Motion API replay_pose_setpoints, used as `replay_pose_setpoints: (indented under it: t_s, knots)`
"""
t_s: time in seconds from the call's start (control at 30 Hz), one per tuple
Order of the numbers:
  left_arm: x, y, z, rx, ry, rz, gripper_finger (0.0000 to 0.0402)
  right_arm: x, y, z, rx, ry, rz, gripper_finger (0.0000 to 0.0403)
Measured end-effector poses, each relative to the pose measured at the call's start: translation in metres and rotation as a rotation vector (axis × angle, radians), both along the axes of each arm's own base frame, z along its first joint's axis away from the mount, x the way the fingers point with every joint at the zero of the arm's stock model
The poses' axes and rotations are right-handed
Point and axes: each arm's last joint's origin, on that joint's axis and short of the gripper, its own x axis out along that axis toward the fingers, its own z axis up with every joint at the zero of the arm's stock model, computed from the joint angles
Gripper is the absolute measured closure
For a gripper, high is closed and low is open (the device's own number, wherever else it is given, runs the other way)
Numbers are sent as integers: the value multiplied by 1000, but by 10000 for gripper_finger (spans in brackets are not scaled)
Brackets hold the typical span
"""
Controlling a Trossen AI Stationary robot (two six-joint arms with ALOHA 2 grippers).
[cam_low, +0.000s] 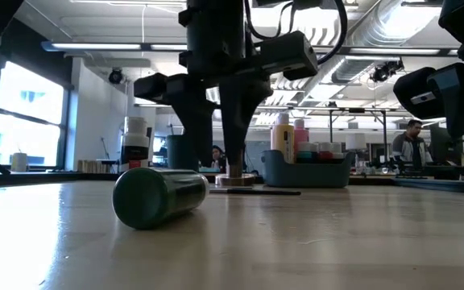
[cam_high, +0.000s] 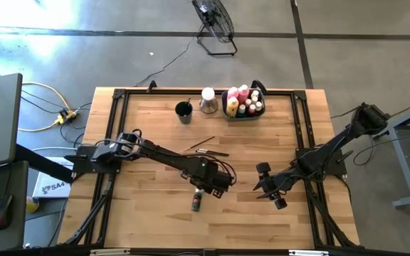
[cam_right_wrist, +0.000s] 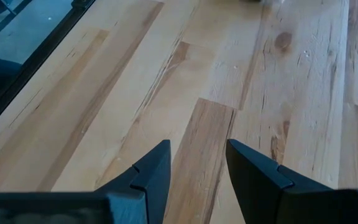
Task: Pick & Place Paint Supplies
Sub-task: Move the small green paint bottle to the center of the table
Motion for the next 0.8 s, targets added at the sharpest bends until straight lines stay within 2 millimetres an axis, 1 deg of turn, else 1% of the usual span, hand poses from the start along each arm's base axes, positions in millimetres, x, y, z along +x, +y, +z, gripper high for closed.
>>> replay_pose_setpoints:
  t_s: [0.27, 0.53, 0.63, 0.8]
  knots:
    - [-1, -1, 0, -59, 25, 0, 272, -1, 1, 0, 15, 12, 22, 255]
    - [-8, 0, -1, -61, 101, 14, 269, -2, -1, -3, -3, 41, 21, 255]
    - [-8, 2, -1, -78, 114, 17, 246, -3, -1, -3, -7, 46, 21, 255]
    - [-7, 5, -1, -104, 117, 24, 177, -3, -1, -3, -7, 46, 21, 255]
